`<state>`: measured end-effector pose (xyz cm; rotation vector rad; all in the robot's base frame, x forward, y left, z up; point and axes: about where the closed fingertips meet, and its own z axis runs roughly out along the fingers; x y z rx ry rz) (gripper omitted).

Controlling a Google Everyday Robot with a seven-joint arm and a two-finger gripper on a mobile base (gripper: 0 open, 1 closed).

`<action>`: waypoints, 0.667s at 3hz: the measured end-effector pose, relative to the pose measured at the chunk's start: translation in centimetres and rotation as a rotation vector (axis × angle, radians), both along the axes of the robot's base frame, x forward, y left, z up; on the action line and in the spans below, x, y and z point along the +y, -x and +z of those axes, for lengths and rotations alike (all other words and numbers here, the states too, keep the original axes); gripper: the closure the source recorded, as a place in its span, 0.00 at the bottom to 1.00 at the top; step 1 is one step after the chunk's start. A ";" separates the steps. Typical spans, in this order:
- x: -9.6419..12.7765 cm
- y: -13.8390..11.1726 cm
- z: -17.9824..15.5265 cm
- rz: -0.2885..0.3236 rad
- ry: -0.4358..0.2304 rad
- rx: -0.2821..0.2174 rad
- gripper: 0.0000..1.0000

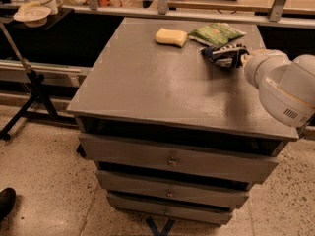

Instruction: Move blue chip bag near green jalapeno chip bag

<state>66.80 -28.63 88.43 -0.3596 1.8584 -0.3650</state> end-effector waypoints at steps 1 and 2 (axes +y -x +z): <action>-0.2 0.4 -0.6 -0.001 -0.010 0.012 0.58; -0.4 0.7 -1.0 0.001 -0.017 0.016 0.35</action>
Offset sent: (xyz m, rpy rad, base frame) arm -0.0123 -0.0086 -0.0155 0.0266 0.0222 -0.0009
